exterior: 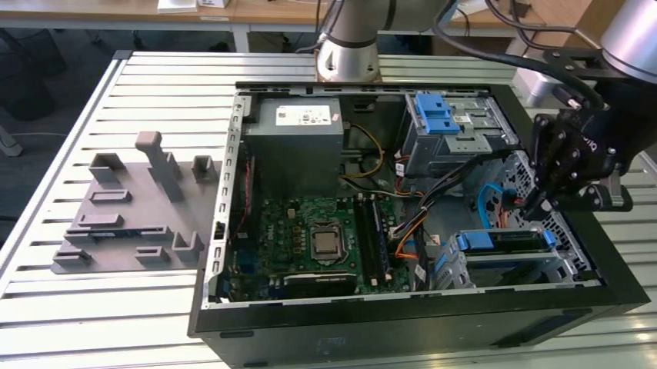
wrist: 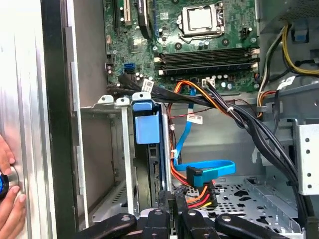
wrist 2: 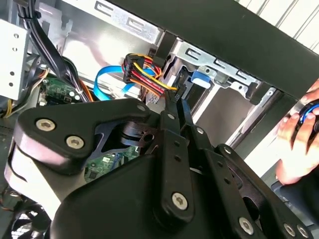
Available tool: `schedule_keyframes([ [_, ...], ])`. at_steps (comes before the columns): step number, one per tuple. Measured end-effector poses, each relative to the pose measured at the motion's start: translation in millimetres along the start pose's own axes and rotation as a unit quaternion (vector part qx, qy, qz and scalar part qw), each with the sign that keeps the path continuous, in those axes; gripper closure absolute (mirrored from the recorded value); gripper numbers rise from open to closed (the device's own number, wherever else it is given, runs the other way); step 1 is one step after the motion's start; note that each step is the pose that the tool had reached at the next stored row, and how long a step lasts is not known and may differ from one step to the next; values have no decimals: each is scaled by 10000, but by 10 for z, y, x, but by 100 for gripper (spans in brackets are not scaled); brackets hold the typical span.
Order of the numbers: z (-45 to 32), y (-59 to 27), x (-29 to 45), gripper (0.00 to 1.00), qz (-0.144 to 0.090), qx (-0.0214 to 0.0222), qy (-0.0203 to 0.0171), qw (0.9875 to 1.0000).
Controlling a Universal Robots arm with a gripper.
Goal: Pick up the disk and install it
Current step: 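Insert the first disk wire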
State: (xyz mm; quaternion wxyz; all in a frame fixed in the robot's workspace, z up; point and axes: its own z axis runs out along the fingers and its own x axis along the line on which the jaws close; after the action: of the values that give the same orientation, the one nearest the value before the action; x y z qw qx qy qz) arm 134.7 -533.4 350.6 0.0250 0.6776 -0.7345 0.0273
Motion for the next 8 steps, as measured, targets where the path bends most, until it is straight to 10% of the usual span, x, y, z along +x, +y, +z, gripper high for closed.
schedule_keyframes([
  [8, 6, 70, 34, 84, -8, 92, -40, 9999],
])
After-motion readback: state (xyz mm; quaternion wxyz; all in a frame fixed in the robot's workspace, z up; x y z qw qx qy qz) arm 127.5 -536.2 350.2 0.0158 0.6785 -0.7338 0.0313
